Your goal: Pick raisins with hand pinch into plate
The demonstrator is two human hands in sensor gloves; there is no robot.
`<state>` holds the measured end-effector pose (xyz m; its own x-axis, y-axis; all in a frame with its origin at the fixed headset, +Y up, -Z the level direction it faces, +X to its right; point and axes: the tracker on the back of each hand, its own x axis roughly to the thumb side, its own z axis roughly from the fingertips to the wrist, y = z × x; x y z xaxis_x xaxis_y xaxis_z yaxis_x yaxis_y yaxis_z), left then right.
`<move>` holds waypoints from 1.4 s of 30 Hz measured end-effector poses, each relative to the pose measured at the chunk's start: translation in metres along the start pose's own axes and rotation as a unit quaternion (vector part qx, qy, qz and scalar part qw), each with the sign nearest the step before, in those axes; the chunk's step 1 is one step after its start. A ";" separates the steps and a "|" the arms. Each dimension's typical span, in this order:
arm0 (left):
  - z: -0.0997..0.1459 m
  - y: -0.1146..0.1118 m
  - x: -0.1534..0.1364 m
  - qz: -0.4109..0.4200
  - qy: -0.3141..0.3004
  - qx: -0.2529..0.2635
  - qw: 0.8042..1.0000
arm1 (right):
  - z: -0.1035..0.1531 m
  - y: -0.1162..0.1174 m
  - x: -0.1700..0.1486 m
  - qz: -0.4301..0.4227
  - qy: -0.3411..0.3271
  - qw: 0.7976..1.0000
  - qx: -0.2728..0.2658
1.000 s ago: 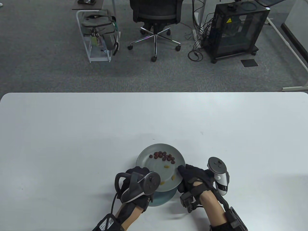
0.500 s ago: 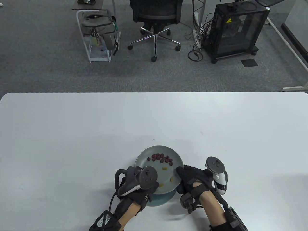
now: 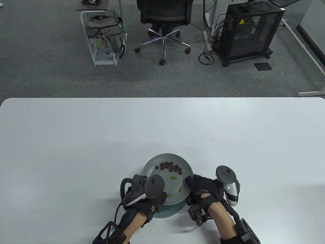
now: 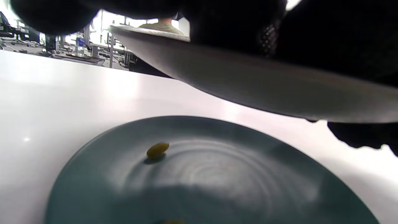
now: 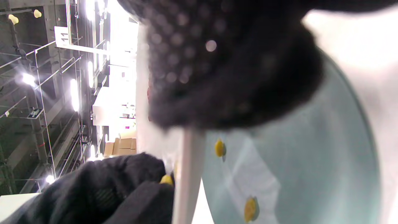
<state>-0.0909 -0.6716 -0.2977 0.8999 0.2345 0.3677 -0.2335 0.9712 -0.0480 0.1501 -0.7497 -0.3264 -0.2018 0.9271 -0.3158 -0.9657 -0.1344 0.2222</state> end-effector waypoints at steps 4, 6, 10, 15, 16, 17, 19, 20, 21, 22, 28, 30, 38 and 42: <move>0.004 0.008 0.000 0.011 -0.001 0.022 1.000 | -0.001 -0.008 -0.003 -0.015 0.009 1.000 -0.007; 0.005 0.009 0.000 0.013 -0.002 0.025 1.000 | -0.002 -0.011 -0.004 -0.021 0.011 1.000 -0.013; 0.008 0.013 0.000 0.018 -0.002 0.038 0.999 | -0.004 -0.020 -0.007 -0.030 0.016 0.999 -0.026; 0.008 0.014 -0.006 0.021 0.005 0.040 0.999 | -0.008 -0.037 -0.012 -0.052 0.023 0.998 -0.042; 0.007 0.014 -0.007 0.021 0.007 0.037 0.999 | -0.009 -0.041 -0.014 -0.056 0.025 0.997 -0.046; 0.007 0.014 -0.008 0.021 0.009 0.034 0.999 | -0.009 -0.044 -0.015 -0.062 0.028 0.996 -0.051; 0.005 0.011 -0.010 0.021 0.011 0.023 0.999 | -0.010 -0.051 -0.017 -0.068 0.030 0.995 -0.060; 0.003 0.008 -0.011 0.017 0.010 0.012 1.000 | -0.010 -0.055 -0.017 -0.067 0.029 0.995 -0.064; 0.002 0.004 -0.011 0.016 0.011 0.006 1.000 | -0.010 -0.059 -0.018 -0.066 0.027 0.995 -0.072; 0.001 0.001 -0.011 0.015 0.011 0.001 1.000 | -0.009 -0.061 -0.018 -0.067 0.027 0.994 -0.078; -0.008 -0.025 -0.003 -0.009 0.004 -0.050 0.999 | -0.007 -0.072 -0.018 -0.091 0.022 0.992 -0.089; -0.009 -0.031 -0.002 -0.013 0.003 -0.060 0.998 | -0.006 -0.074 -0.018 -0.097 0.020 0.991 -0.092; -0.015 -0.050 0.005 -0.039 -0.009 -0.091 0.995 | -0.009 -0.076 -0.020 -0.076 0.025 0.992 -0.101; -0.018 -0.056 0.008 -0.044 -0.005 -0.098 0.994 | -0.009 -0.076 -0.020 -0.077 0.026 0.991 -0.103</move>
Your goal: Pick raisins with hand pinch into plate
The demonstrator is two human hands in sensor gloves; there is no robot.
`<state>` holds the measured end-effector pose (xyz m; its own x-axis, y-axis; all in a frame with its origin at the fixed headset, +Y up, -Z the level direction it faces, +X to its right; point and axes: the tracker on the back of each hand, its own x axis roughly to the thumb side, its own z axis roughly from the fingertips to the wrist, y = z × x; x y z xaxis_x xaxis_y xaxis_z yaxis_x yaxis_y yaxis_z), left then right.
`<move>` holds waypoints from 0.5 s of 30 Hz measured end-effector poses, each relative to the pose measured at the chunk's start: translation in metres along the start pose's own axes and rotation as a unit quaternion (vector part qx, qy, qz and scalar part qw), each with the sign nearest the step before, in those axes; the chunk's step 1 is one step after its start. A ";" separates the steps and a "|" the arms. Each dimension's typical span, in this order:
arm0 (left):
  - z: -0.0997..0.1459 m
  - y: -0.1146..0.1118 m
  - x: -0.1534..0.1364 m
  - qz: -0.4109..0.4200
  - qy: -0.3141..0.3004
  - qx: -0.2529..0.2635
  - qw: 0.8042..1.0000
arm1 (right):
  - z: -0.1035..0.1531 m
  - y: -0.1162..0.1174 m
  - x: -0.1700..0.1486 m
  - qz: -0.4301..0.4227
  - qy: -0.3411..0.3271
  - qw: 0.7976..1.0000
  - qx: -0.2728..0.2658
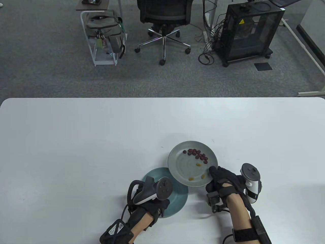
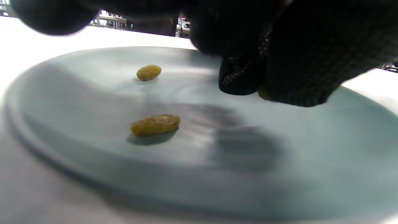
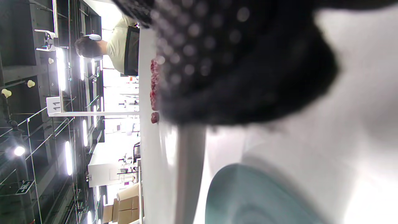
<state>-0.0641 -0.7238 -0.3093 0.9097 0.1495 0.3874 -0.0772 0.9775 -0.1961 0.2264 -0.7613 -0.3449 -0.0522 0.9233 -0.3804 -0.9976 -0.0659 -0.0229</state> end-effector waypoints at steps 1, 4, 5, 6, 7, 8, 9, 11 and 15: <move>0.000 0.000 0.001 -0.005 -0.002 -0.005 1.000 | 0.000 0.000 0.000 0.000 0.000 1.000 0.000; -0.001 -0.002 0.003 -0.008 -0.005 -0.008 1.000 | 0.000 0.001 0.000 0.000 0.001 1.000 0.001; -0.001 -0.003 0.004 -0.011 -0.006 -0.011 1.000 | 0.000 0.001 0.000 0.002 0.001 1.000 0.000; -0.002 -0.003 0.004 -0.012 -0.005 -0.011 1.000 | 0.000 0.001 0.000 0.003 0.001 1.000 0.000; -0.002 -0.004 0.004 -0.013 -0.006 -0.014 1.000 | 0.000 0.001 -0.001 0.003 0.001 1.000 0.000; -0.003 -0.005 0.005 -0.013 -0.008 -0.017 1.000 | 0.001 0.001 0.000 0.002 0.002 1.000 0.000; -0.003 -0.005 0.005 -0.012 -0.007 -0.016 1.000 | 0.000 0.001 -0.001 0.002 0.003 1.000 0.001; -0.005 -0.007 0.005 -0.024 -0.007 -0.024 0.999 | 0.000 0.001 0.000 0.005 0.003 1.000 0.001; -0.007 -0.009 0.003 -0.020 -0.001 -0.029 0.999 | 0.000 0.001 -0.001 0.004 0.004 1.000 0.001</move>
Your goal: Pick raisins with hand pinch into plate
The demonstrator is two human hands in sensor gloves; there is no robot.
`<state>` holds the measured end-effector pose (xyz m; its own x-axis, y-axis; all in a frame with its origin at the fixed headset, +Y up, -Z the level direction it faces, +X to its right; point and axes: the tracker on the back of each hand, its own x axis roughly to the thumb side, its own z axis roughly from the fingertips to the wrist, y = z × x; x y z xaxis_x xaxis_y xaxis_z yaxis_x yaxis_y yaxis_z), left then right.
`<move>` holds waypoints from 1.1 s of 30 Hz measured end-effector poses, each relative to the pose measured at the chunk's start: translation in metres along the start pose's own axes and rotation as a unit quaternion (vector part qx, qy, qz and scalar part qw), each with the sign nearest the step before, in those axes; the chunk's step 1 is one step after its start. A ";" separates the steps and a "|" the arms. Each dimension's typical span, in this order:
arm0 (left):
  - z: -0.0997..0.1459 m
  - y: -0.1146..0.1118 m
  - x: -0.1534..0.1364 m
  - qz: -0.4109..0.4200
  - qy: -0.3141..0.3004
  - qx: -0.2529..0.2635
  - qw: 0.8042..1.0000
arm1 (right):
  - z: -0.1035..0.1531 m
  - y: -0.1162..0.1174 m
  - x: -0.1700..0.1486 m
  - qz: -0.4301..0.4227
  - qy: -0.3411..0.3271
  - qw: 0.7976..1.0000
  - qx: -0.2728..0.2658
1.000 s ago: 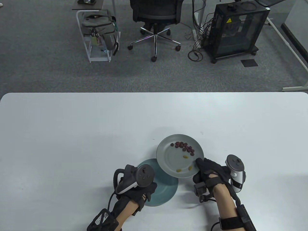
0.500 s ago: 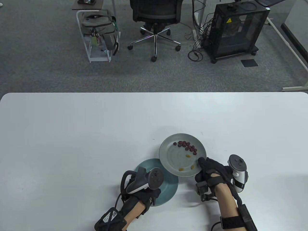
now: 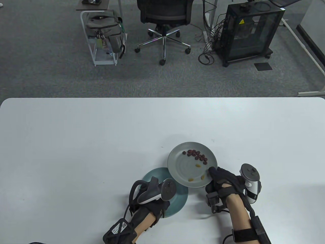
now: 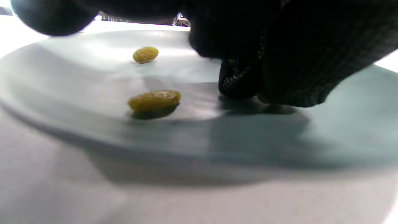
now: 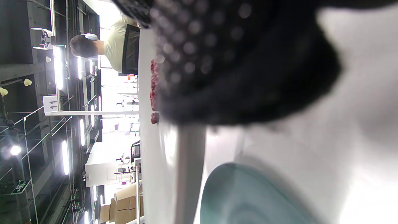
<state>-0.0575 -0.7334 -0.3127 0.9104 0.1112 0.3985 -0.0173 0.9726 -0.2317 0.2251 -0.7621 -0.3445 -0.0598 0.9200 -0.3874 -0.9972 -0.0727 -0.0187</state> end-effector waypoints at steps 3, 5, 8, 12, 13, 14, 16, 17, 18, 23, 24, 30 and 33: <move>0.000 0.001 -0.001 -0.003 0.008 0.006 1.000 | 0.000 0.000 0.000 0.000 0.000 1.000 0.000; 0.001 0.001 -0.001 -0.008 0.010 0.005 1.000 | 0.001 0.000 0.000 -0.002 0.000 1.000 -0.001; 0.001 0.001 0.000 -0.020 0.015 0.016 1.000 | 0.001 0.001 0.000 -0.001 -0.001 1.000 0.001; 0.004 0.004 -0.001 -0.031 0.021 0.029 0.999 | 0.001 0.001 0.000 -0.001 -0.001 1.000 0.001; 0.005 0.005 -0.002 -0.026 0.021 0.033 0.999 | 0.001 0.001 -0.001 -0.001 -0.001 1.000 0.001; 0.008 0.009 -0.004 -0.018 0.019 0.042 0.999 | 0.000 0.001 -0.001 0.000 -0.002 1.000 0.001; 0.011 0.013 -0.006 -0.010 0.022 0.052 0.998 | 0.001 0.001 -0.001 -0.001 -0.001 1.000 0.000; 0.013 0.016 -0.007 -0.005 0.022 0.063 0.998 | 0.001 0.001 -0.001 -0.002 -0.001 1.000 -0.001; 0.014 0.017 -0.008 -0.004 0.023 0.064 0.998 | 0.001 0.001 -0.001 -0.002 -0.001 1.000 0.000; 0.023 0.030 -0.013 0.008 0.022 0.095 0.995 | 0.001 0.002 -0.001 -0.002 -0.003 1.000 0.002; 0.025 0.032 -0.014 0.010 0.022 0.100 0.995 | 0.001 0.002 -0.001 -0.001 -0.004 1.000 0.003; 0.037 0.047 -0.014 0.013 0.018 0.147 0.989 | 0.002 0.004 -0.001 0.000 -0.007 1.000 0.004; 0.042 0.053 -0.013 0.021 0.014 0.160 0.987 | 0.002 0.005 -0.001 0.004 -0.010 1.000 0.004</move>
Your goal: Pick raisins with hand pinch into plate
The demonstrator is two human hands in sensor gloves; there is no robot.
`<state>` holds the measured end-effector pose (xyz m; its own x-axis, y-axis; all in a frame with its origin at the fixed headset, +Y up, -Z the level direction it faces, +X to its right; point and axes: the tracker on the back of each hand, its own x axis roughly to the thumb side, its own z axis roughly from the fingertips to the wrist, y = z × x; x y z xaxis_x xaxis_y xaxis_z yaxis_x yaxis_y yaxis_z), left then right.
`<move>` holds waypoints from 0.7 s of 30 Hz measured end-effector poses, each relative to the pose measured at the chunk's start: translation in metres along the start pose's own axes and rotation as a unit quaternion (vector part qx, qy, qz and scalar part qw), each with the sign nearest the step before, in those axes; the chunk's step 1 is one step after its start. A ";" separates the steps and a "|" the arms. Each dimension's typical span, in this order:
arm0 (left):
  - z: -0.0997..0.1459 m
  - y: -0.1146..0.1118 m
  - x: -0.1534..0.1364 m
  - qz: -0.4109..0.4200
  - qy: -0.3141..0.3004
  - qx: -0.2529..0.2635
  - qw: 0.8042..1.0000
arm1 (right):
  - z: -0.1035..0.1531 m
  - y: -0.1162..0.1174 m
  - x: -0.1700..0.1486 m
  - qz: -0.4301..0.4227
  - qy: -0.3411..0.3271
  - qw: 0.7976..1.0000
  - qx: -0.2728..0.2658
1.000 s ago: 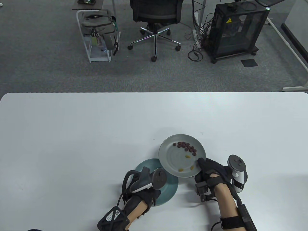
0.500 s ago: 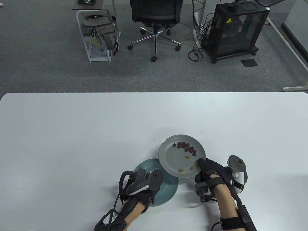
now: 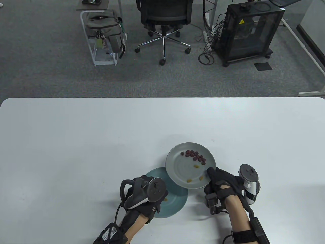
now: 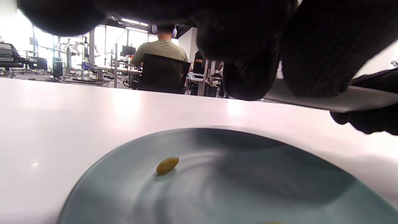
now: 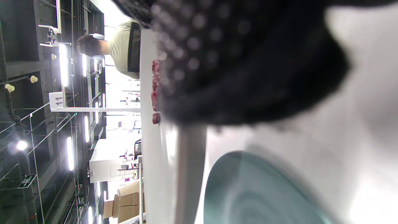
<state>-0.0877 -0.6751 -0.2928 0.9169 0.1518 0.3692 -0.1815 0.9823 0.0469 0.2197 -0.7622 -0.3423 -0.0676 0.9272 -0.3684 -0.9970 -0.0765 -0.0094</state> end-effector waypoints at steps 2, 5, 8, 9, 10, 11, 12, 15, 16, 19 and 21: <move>0.001 0.003 0.001 0.000 -0.001 0.005 1.000 | 0.000 0.001 0.000 -0.001 0.000 1.000 0.002; 0.003 0.006 0.001 0.008 -0.003 0.017 1.000 | 0.000 0.002 0.000 0.005 -0.001 1.000 0.002; 0.005 0.009 0.000 0.014 0.000 0.033 0.999 | 0.000 0.005 0.000 0.007 0.000 1.000 0.007; 0.005 0.010 -0.001 0.016 0.000 0.038 0.999 | 0.000 0.005 -0.001 0.008 -0.001 1.000 0.007; 0.005 0.010 -0.001 0.017 0.001 0.034 0.999 | 0.001 0.006 0.000 0.012 -0.002 1.000 0.008; 0.005 0.010 -0.002 0.017 0.003 0.031 0.999 | 0.001 0.007 0.000 0.014 -0.003 1.000 0.009; 0.005 0.011 -0.002 0.017 0.004 0.033 0.999 | 0.001 0.008 0.000 0.016 -0.004 1.000 0.009; 0.005 0.011 -0.002 0.017 0.005 0.038 0.999 | 0.002 0.012 0.001 0.021 -0.005 1.000 0.013; 0.005 0.011 -0.002 0.018 0.004 0.038 0.999 | 0.003 0.014 0.001 0.023 -0.005 1.000 0.015; 0.005 0.011 -0.002 0.019 0.004 0.042 0.999 | 0.004 0.020 0.001 0.033 -0.007 0.999 0.024; 0.005 0.010 -0.002 0.019 0.004 0.043 0.999 | 0.005 0.024 0.001 0.038 -0.007 0.999 0.029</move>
<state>-0.0932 -0.6657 -0.2882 0.9116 0.1895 0.3649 -0.2452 0.9629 0.1124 0.1955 -0.7611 -0.3384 -0.1434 0.9245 -0.3532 -0.9894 -0.1260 0.0718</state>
